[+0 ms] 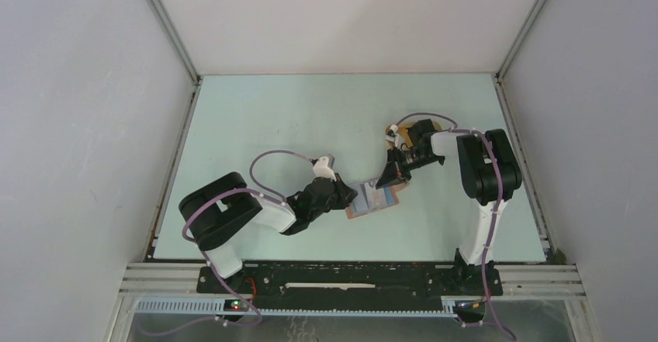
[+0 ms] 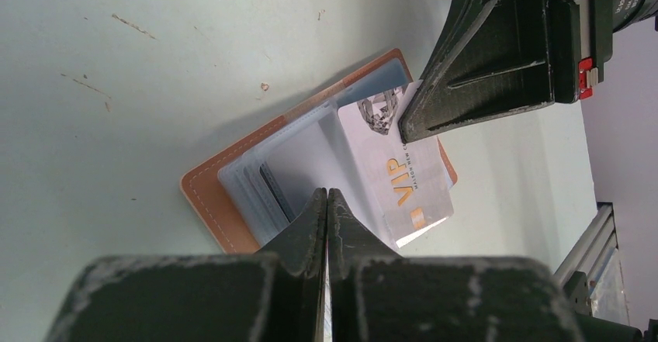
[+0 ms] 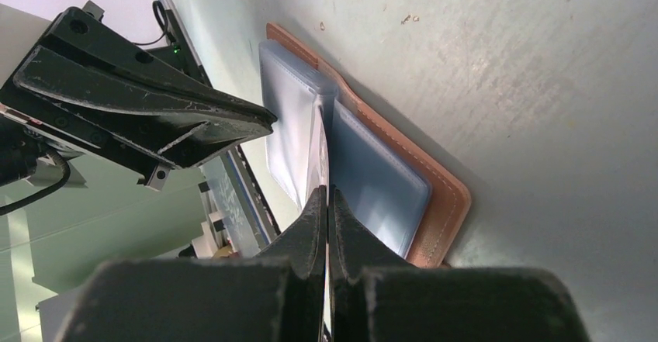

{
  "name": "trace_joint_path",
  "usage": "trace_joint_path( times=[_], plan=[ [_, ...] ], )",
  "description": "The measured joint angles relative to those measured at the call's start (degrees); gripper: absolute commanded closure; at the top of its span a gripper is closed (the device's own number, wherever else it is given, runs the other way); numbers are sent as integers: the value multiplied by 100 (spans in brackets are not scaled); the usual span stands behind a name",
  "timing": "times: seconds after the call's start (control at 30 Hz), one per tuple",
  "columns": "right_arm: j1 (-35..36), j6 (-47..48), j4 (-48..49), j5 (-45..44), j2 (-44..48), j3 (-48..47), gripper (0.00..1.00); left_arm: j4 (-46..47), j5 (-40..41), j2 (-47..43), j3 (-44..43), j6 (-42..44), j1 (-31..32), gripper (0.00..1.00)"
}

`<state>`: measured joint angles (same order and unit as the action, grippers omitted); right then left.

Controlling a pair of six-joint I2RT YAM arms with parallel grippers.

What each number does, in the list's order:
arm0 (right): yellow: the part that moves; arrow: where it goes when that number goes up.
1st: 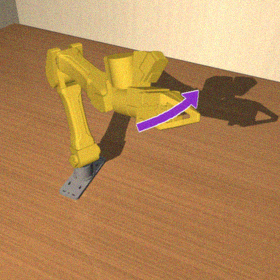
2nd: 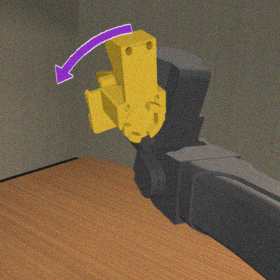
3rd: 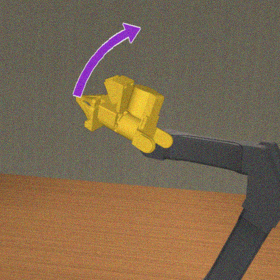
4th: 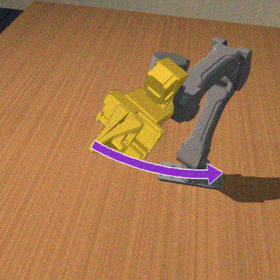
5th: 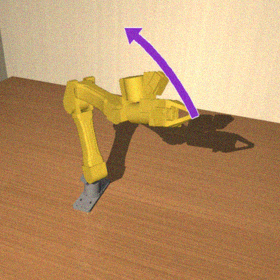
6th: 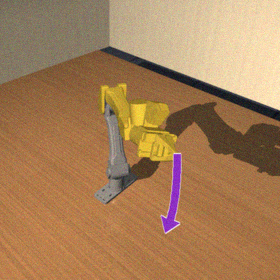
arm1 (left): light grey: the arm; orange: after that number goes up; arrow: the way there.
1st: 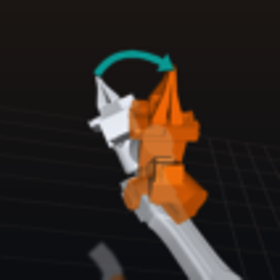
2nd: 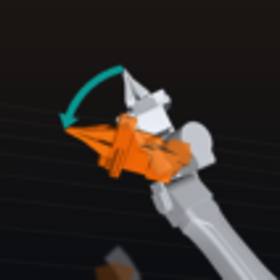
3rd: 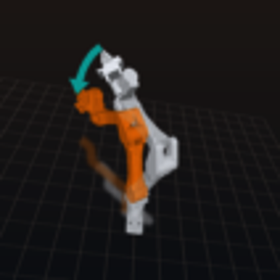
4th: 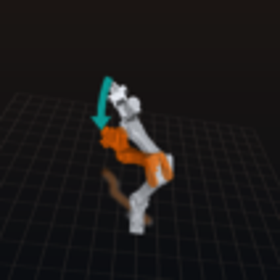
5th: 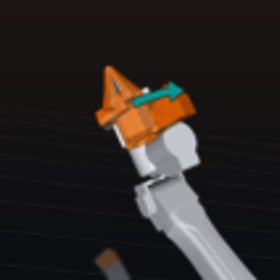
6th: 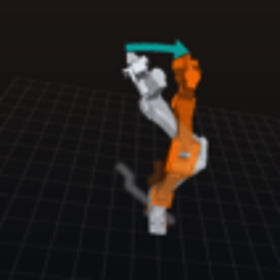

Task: Put the credit cards into the card holder
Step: Insert the credit card into the card holder.

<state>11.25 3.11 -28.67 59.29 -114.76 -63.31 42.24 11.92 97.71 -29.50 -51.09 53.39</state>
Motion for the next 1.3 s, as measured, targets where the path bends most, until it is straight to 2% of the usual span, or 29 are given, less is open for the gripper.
trace_joint_path(
  times=[0.97,1.1,1.3],
  plan=[
    [92,-411,321,162,-50,79,100,2,22,0,0,4,0,97],
    [164,-509,424,179,-98,79,100,9,15,0,7,7,0,93],
    [260,-660,544,243,-160,79,93,227,-24,-44,164,13,0,82]
  ],
)
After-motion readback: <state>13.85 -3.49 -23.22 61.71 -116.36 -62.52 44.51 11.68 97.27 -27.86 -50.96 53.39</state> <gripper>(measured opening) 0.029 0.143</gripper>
